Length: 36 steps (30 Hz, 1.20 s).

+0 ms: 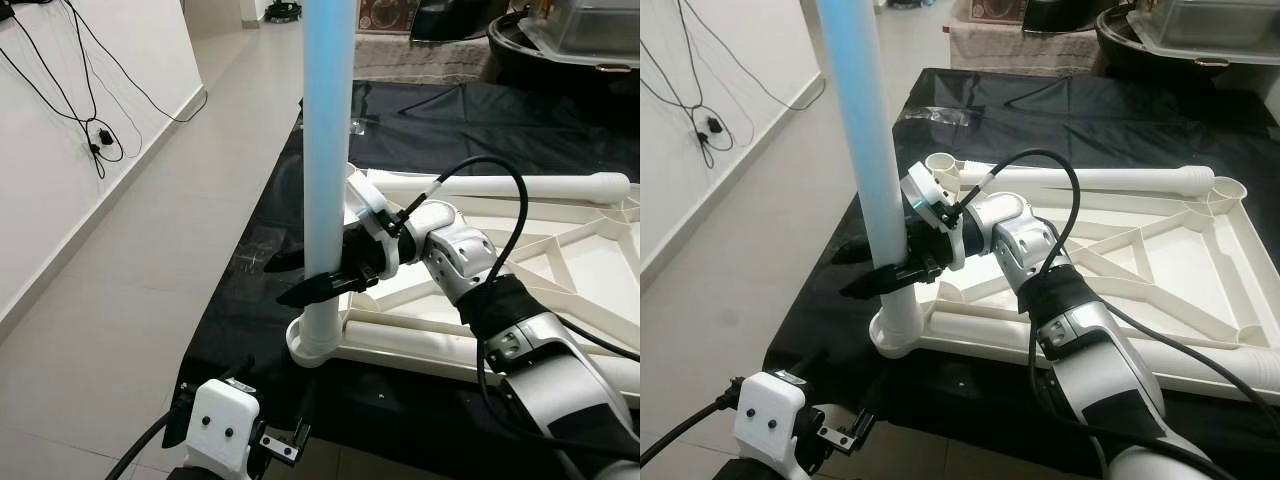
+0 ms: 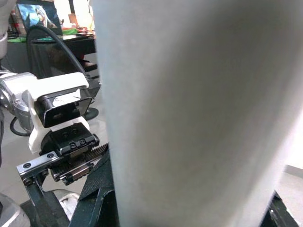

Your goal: Building children table

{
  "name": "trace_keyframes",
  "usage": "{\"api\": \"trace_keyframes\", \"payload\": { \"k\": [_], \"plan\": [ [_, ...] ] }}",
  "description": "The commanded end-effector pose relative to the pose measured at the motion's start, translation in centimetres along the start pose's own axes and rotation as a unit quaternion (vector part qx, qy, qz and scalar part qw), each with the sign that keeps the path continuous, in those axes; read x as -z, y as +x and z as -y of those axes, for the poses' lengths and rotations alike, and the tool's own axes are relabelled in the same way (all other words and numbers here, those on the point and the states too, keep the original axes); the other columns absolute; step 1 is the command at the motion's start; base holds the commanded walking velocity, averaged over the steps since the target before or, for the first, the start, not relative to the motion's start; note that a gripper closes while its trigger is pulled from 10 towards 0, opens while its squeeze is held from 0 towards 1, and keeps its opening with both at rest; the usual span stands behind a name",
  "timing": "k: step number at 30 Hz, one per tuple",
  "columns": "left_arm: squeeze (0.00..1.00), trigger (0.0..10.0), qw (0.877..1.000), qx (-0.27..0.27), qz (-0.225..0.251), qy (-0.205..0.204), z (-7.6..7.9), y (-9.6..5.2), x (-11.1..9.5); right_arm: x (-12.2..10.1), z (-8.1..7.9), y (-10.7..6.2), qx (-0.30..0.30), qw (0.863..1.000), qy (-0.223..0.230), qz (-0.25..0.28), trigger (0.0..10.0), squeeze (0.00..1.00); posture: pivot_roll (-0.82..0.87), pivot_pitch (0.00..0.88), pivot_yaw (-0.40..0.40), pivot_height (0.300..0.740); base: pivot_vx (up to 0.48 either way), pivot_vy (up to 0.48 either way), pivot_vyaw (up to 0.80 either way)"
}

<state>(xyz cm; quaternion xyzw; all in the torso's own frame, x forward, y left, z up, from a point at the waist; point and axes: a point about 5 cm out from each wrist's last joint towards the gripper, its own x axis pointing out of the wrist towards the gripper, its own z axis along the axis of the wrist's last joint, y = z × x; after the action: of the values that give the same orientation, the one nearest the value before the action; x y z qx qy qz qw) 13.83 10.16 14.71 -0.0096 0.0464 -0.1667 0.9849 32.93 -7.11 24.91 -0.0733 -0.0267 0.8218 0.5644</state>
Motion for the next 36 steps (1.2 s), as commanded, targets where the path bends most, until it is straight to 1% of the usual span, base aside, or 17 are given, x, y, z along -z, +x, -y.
{"api": "trace_keyframes", "payload": {
  "k": [1, 11, 17, 23, 26, 36],
  "plan": [
    [0.0, 10.0, 1.0, -0.002, -0.003, 0.005, 0.0, -0.2, 0.1, -0.1, -0.1, 0.8, -0.021, 1.0, -0.005, 0.008, 10.0, 0.0, 0.07, 0.174, 0.013, 0.74, 0.0, 0.0, 0.0],
    [0.0, 10.0, 1.0, -0.002, -0.001, 0.007, 0.0, -0.1, 0.1, -0.1, 0.2, 1.6, -0.025, 0.999, -0.008, 0.02, 10.0, 0.0, 0.07, 0.168, 0.007, 0.74, 0.0, 0.0, 0.0],
    [0.0, 10.0, 1.0, -0.003, 0.0, 0.007, 0.1, -0.1, 0.1, 0.0, 0.3, 1.8, -0.029, 0.999, -0.01, 0.019, 10.0, 0.0, 0.07, 0.168, 0.007, 0.74, 0.0, 0.0, 0.0],
    [0.0, 10.0, 1.0, -0.003, 0.0, 0.007, 0.1, -0.1, 0.1, 0.3, 0.6, 1.9, -0.021, 1.0, -0.012, 0.013, 10.0, 0.0, 0.07, 0.168, 0.003, 0.74, 0.0, 0.0, 0.0],
    [0.0, 10.0, 1.0, -0.003, 0.0, 0.009, 0.2, -0.1, 0.1, 0.5, 1.0, 1.8, -0.011, 1.0, -0.014, 0.006, 10.0, 0.0, 0.07, 0.171, 0.002, 0.74, 0.0, 0.0, 0.0],
    [0.0, 10.0, 1.0, -0.002, -0.001, 0.011, 0.3, -0.1, 0.2, 0.4, 1.0, 1.4, -0.011, 1.0, -0.018, -0.01, 10.0, 0.0, 0.07, 0.172, -0.003, 0.74, 0.0, 0.0, 0.0]
  ]
}}
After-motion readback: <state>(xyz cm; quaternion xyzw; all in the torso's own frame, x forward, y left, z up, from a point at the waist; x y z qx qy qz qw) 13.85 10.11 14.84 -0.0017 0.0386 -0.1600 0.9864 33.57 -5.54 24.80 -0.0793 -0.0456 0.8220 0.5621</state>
